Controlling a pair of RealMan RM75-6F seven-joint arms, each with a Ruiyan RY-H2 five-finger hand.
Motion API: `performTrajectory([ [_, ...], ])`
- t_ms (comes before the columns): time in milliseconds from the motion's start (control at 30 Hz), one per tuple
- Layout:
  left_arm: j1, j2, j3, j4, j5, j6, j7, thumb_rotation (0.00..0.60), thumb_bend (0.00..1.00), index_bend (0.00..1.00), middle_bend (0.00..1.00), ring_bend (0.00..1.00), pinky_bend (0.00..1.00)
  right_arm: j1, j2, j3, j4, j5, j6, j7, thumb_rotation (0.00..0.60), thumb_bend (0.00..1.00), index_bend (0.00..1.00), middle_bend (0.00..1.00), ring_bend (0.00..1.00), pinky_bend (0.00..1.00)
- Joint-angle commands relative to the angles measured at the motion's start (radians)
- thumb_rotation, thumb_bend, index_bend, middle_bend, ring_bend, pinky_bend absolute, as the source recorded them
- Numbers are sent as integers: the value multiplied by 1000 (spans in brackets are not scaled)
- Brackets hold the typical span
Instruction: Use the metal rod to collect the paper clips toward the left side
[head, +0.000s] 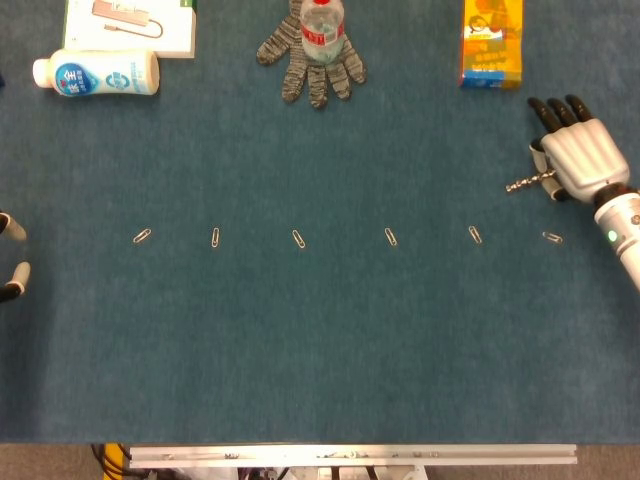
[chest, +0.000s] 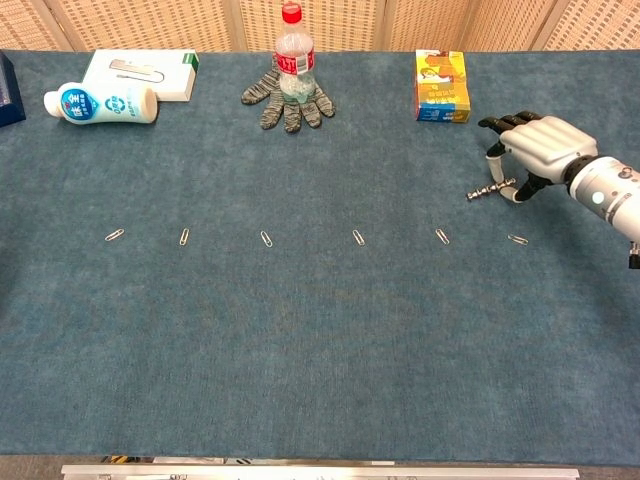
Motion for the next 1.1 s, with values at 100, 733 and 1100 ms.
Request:
performTrajectory([
  [100, 1, 1, 0, -2, 1, 3, 0, 600, 293, 424, 332, 282, 245, -9, 32, 2, -48, -2, 25, -11, 600, 306, 659, 37, 0, 0],
  [733, 8, 7, -1, -31, 8, 27, 23, 600, 292, 424, 333, 282, 245, -88, 267, -27, -409, 29, 132, -166, 600, 306, 659, 43, 0, 0],
  [1100, 9, 4, -1, -50, 15, 39, 46, 600, 293, 423, 333, 282, 247, -125, 395, -70, -593, 101, 147, -307, 600, 306, 659, 46, 0, 0],
])
